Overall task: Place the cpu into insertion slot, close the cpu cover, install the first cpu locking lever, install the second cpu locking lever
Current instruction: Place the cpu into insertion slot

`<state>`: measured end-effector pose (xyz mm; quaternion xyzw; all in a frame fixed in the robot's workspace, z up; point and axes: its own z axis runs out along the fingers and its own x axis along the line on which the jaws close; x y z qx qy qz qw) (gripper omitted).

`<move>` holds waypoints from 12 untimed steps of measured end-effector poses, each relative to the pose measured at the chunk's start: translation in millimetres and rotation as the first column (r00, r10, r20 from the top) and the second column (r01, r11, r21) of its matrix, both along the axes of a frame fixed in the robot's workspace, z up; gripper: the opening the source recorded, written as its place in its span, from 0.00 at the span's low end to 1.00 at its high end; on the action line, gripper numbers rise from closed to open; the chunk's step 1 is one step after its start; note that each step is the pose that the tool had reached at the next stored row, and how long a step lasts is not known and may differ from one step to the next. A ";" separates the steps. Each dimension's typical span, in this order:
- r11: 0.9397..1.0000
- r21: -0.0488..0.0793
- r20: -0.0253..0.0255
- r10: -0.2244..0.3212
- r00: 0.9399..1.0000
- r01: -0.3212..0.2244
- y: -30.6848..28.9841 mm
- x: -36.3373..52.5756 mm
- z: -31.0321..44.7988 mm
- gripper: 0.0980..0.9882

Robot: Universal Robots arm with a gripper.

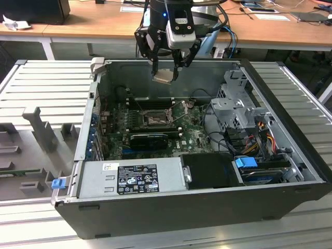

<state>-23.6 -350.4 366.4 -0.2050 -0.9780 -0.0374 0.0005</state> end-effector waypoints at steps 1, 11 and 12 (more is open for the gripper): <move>1.000 0.000 0.000 -0.010 1.000 0.010 0.0 0.0 0.0 0.48; 0.996 0.000 0.000 -0.093 0.996 0.093 0.0 0.0 0.0 0.48; 0.995 0.000 0.000 -0.102 0.995 0.102 0.0 0.0 0.0 0.48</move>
